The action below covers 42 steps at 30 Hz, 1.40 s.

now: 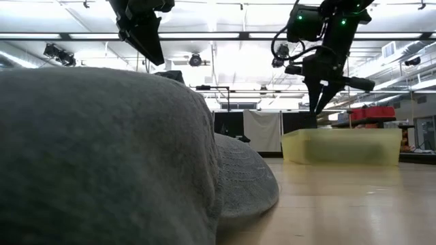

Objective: Pick & Place hat
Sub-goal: Put the gray cap into the yellow bin

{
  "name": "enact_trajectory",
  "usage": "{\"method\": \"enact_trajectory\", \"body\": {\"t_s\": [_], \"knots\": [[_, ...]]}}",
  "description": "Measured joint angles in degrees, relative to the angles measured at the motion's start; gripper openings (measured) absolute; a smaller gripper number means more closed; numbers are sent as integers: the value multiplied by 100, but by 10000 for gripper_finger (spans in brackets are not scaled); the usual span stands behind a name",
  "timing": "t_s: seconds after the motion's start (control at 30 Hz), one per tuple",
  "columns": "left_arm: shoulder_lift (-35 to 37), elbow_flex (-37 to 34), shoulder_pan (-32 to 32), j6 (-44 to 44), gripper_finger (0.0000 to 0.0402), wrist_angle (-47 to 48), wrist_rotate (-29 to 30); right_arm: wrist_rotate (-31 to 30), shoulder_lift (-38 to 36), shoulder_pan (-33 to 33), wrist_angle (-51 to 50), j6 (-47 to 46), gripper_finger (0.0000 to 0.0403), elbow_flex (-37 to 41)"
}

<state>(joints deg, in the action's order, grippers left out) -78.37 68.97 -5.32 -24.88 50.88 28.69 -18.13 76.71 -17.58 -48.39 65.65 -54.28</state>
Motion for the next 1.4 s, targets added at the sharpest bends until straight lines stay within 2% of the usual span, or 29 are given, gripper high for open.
{"method": "enact_trajectory", "body": {"t_s": [0.13, 0.3, 0.47, 0.7, 0.83, 0.97, 1.13, 1.4], "knots": [[0, 0, 0, 0, 122, 2, 0, -153, 0, 1, -110, -442, 64, 0], [0, 0, 0, 6, 122, 2, 0, -346, 0, 103, -82, -1415, 72, 0], [0, 0, -5, 97, 122, 0, -70, -33, 0, 573, 342, -2061, 68, 0], [0, -2, -55, 1228, 122, -537, -1098, 299, 2, 1342, 965, -2601, 59, 0], [0, -2, -278, 1674, 122, -1300, -1877, 769, 2, 1504, 1063, -3720, 59, 0], [-19, -2, -602, 1719, 122, -1480, -2249, 1251, 2, 1613, 1253, -4924, 59, 0], [-412, -2, -1156, 1599, 122, -1569, -2300, 1274, 2, 1783, 1380, -5523, 59, 0], [-1566, -2, -1968, 1100, 122, -1982, -2317, 1263, 2, 1987, 1738, -5590, 61, -2]]}}
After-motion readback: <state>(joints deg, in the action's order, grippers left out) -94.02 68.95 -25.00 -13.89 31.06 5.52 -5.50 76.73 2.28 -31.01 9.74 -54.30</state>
